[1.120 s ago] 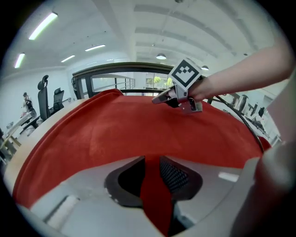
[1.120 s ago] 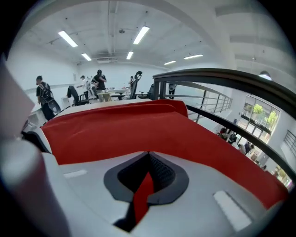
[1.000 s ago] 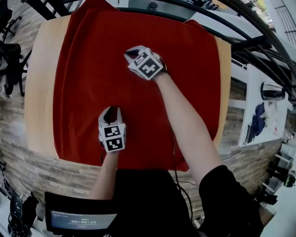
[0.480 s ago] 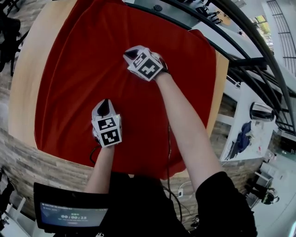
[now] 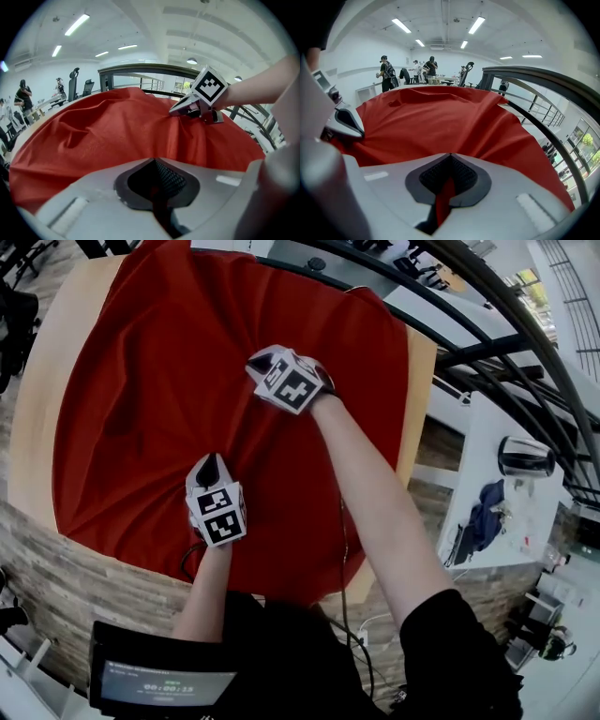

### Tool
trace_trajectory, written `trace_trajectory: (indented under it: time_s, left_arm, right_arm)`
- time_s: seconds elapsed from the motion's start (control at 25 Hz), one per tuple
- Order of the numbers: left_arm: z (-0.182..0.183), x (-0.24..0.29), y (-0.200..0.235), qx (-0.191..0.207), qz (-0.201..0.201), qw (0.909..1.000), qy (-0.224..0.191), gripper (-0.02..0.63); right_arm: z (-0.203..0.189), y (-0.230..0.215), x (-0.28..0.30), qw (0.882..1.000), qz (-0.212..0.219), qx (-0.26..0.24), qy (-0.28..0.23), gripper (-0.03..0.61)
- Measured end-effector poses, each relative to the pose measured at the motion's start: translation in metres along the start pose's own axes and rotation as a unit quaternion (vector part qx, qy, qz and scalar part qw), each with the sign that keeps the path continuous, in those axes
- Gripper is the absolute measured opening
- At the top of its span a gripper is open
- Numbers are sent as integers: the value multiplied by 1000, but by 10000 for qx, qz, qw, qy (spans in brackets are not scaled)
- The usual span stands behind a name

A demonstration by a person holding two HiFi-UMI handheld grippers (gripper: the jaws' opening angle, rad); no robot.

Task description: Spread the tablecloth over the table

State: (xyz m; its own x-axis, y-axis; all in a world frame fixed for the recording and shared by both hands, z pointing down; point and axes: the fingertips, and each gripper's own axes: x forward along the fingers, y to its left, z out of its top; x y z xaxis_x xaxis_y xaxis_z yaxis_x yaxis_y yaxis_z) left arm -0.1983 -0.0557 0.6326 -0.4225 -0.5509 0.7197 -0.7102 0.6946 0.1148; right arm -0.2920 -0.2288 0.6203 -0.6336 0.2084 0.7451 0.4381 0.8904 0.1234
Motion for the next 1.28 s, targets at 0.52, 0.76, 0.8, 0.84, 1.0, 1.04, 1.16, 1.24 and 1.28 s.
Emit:
trace_trajectory:
  time_s: [0.52,0.76,0.8,0.84,1.0,1.04,1.16,1.24,1.28]
  left_arm:
    - [-114,-91,-186,1256,-2016,9688,702,6]
    - [-141,-80,-263,1869,-2379,9483,956,8]
    - [-142,-79,-268,1814,-2393,9488,983,8]
    - [-142,-78,-272,1727,-2409,9499,996,8]
    - [-139,-73,-291,1344,-2533,9514,1121,6]
    - [-140,-72,-298,1333,-2561,9505,1147,6]
    - [-153,-76,-330,1412,-2804,9402,1321,6]
    - [-167,-85,-359,1324,-3159,9261,1581,6]
    - [-174,-92,-375,1257,-3357,9175,1724,6]
  right_arm:
    - [-188,-118,-147,9779,-1732,980,648,9]
    - [-198,-130,-155,9749,-1887,984,647,9]
    - [-200,-130,-155,9753,-1856,1031,608,9]
    - [-202,-131,-156,9756,-1832,1071,569,9]
    - [-214,-138,-170,9768,-1818,920,655,9]
    - [-220,-139,-175,9772,-1810,841,728,9]
    - [-249,-143,-197,9759,-1795,781,963,9]
    - [-270,-144,-212,9735,-1840,840,1070,9]
    - [-278,-145,-219,9723,-1870,869,1098,9]
